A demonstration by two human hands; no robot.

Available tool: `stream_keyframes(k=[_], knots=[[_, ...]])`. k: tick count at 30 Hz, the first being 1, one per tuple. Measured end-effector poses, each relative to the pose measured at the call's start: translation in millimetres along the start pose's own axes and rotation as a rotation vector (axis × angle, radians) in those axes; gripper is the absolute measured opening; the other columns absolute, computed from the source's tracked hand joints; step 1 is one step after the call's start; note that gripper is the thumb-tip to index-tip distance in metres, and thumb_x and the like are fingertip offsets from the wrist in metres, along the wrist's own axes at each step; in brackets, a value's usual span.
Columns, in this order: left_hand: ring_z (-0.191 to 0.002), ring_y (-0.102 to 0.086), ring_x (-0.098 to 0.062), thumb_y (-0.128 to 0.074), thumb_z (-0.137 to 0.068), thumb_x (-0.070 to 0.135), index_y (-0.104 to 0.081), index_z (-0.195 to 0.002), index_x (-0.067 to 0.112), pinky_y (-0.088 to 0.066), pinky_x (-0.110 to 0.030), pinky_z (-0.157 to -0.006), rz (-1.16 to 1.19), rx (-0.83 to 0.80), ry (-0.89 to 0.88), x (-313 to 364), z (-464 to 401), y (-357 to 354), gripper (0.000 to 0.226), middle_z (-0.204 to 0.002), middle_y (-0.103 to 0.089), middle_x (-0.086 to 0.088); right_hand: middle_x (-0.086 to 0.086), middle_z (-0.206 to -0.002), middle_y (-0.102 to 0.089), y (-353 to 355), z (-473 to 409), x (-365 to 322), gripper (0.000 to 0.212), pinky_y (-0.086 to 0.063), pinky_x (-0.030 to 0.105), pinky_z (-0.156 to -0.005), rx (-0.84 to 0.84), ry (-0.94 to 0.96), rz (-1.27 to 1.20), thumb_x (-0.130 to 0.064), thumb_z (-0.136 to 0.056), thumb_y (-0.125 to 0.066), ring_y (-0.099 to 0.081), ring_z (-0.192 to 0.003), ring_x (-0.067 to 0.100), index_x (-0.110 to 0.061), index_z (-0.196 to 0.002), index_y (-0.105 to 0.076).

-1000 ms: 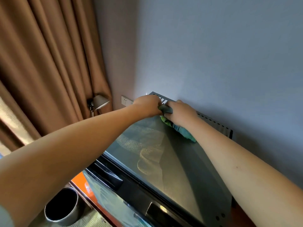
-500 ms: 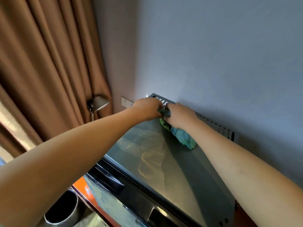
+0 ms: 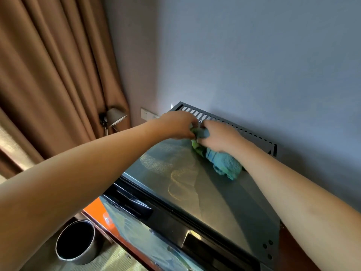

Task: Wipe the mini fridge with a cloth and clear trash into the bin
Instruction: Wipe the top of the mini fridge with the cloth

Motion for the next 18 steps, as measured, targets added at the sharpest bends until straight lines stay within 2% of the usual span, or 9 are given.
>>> stream_keyframes(k=[2, 4, 7, 9, 12, 14, 16, 18], knots=[[-0.089, -0.054, -0.015, -0.072, -0.088, 0.04, -0.066, -0.119, 0.029, -0.036, -0.027, -0.061, 0.011, 0.038, 0.029, -3, -4, 1, 0.034, -0.106, -0.062, 0.007, 0.003, -0.093, -0.063, 2, -7, 4, 0.026, -0.051, 0.038, -0.064, 0.077, -0.044, 0.014, -0.048, -0.088, -0.052, -0.06, -0.076, 0.022, -0.023, -0.095, -0.051], [-0.09, -0.054, -0.015, -0.074, -0.087, 0.04, -0.066, -0.119, 0.029, -0.035, -0.025, -0.059, 0.034, 0.03, 0.022, -3, -3, 0, 0.034, -0.105, -0.06, 0.008, 0.005, -0.099, -0.061, -1, -4, 2, 0.028, -0.052, 0.041, -0.068, 0.083, -0.047, 0.05, -0.049, -0.089, -0.051, -0.06, -0.082, 0.025, -0.022, -0.096, -0.047], [-0.079, -0.053, -0.008, -0.078, -0.084, 0.039, -0.066, -0.104, 0.029, -0.037, -0.023, -0.06, 0.058, -0.017, 0.0, -1, 8, 0, 0.026, -0.097, -0.061, 0.009, 0.008, -0.112, -0.058, -5, 13, -4, 0.034, -0.051, 0.04, -0.074, 0.022, -0.012, 0.048, -0.046, -0.091, -0.056, -0.06, -0.095, 0.029, -0.022, -0.112, -0.048], [-0.076, -0.054, -0.009, -0.08, -0.081, 0.041, -0.065, -0.098, 0.026, -0.04, -0.026, -0.062, 0.049, -0.102, -0.043, 2, 22, -4, 0.028, -0.091, -0.062, 0.007, 0.006, -0.11, -0.057, -9, 32, -11, 0.038, -0.051, 0.037, -0.069, -0.052, 0.031, 0.002, -0.046, -0.088, -0.059, -0.061, -0.088, 0.025, -0.026, -0.118, -0.047], [-0.08, -0.061, -0.014, -0.079, -0.079, 0.047, -0.061, -0.097, 0.029, -0.043, -0.03, -0.064, 0.002, -0.165, -0.113, 5, 39, -15, 0.032, -0.092, -0.065, 0.008, 0.003, -0.113, -0.053, -18, 54, -17, 0.05, -0.053, 0.039, -0.079, -0.121, 0.087, 0.033, -0.049, -0.088, -0.06, -0.062, -0.092, 0.026, -0.034, -0.133, -0.042], [-0.077, -0.06, -0.012, -0.078, -0.081, 0.049, -0.06, -0.103, 0.03, -0.041, -0.029, -0.062, -0.027, -0.146, -0.13, 6, 40, -16, 0.034, -0.089, -0.064, 0.01, 0.002, -0.115, -0.054, -16, 53, -20, 0.055, -0.054, 0.038, -0.078, -0.116, 0.108, 0.059, -0.048, -0.089, -0.061, -0.064, -0.091, 0.023, -0.033, -0.138, -0.043], [-0.073, -0.056, -0.009, -0.075, -0.083, 0.049, -0.061, -0.107, 0.031, -0.04, -0.03, -0.062, -0.075, -0.092, -0.107, 4, 34, -10, 0.034, -0.085, -0.06, 0.012, 0.0, -0.109, -0.061, -11, 39, -22, 0.047, -0.056, 0.037, -0.072, -0.088, 0.119, 0.023, -0.045, -0.087, -0.062, -0.066, -0.079, 0.017, -0.028, -0.129, -0.051], [-0.075, -0.056, -0.011, -0.072, -0.085, 0.048, -0.063, -0.106, 0.028, -0.045, -0.032, -0.064, -0.098, -0.026, -0.052, -1, 29, -2, 0.03, -0.086, -0.06, 0.01, -0.003, -0.099, -0.064, -5, 24, -21, 0.036, -0.055, 0.037, -0.069, -0.036, 0.078, -0.022, -0.044, -0.086, -0.063, -0.065, -0.077, 0.015, -0.026, -0.116, -0.056]])
Point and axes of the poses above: each hand's wrist, its own z-axis away from the middle knuckle, its own y-axis out of the back of the hand, x = y × z, the point moved 6 cm from there along -z, towards the middle knuckle
